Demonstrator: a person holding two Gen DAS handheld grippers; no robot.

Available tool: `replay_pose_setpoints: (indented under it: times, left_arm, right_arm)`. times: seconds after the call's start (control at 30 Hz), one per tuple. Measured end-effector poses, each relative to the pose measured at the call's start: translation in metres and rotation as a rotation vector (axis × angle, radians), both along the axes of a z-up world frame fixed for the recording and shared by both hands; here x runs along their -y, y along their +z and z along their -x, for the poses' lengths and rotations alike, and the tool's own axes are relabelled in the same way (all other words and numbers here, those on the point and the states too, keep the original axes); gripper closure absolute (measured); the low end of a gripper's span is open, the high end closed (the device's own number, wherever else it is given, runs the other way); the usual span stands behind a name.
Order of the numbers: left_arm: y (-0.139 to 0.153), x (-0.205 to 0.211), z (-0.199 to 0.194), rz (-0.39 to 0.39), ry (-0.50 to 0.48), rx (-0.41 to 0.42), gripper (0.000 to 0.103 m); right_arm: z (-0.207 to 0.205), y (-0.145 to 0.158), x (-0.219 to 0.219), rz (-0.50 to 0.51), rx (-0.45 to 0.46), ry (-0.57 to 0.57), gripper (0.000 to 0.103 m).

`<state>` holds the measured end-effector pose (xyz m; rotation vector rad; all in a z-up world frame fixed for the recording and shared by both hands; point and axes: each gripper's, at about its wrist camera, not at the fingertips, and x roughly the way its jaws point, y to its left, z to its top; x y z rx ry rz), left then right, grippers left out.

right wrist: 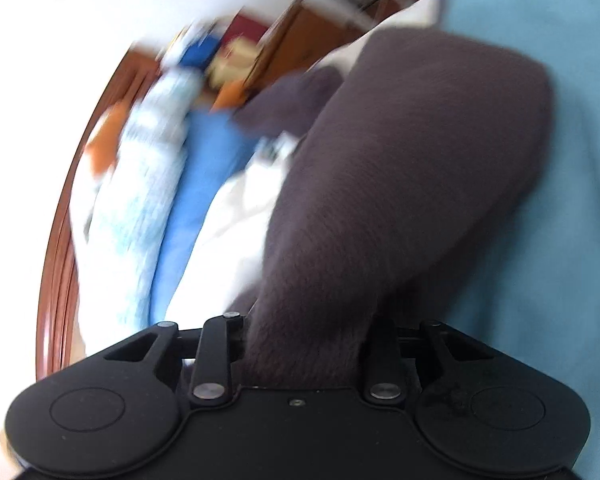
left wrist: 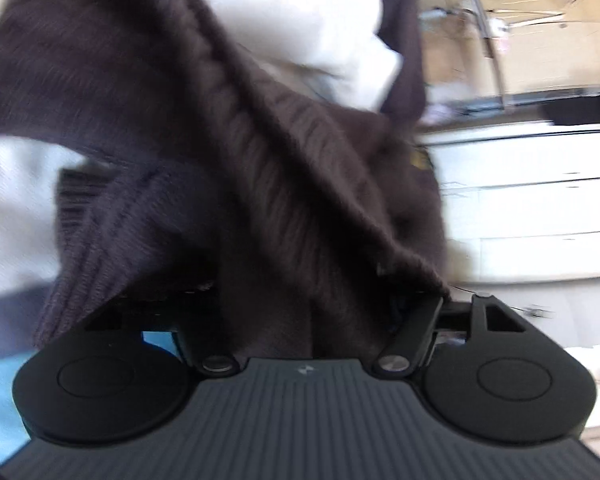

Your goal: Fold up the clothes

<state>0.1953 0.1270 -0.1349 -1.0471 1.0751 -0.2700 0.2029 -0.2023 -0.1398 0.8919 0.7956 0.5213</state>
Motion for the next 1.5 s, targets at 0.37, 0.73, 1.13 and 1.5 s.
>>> replay_pose_setpoints:
  times: [0.37,0.73,1.13,1.5]
  left_arm:
    - [0.024,0.005,-0.002,-0.402,0.018,-0.022,0.03]
    - [-0.003,0.004,-0.018,-0.052,0.063,0.028,0.007]
    - [-0.038,0.033,-0.052,0.363,-0.062,0.001,0.04]
    - [0.014,0.12,-0.023,0.305,-0.425,0.16,0.04]
  right_arm:
    - [0.029,0.037,0.026,0.311,-0.016,-0.104,0.029]
    - [-0.012,-0.013,0.043,0.083,-0.144,-0.304,0.018]
    - [-0.011,0.007,0.0,0.272,0.048,-0.155,0.064]
    - [0.105,0.041,0.041,0.266,0.12,-0.235,0.068]
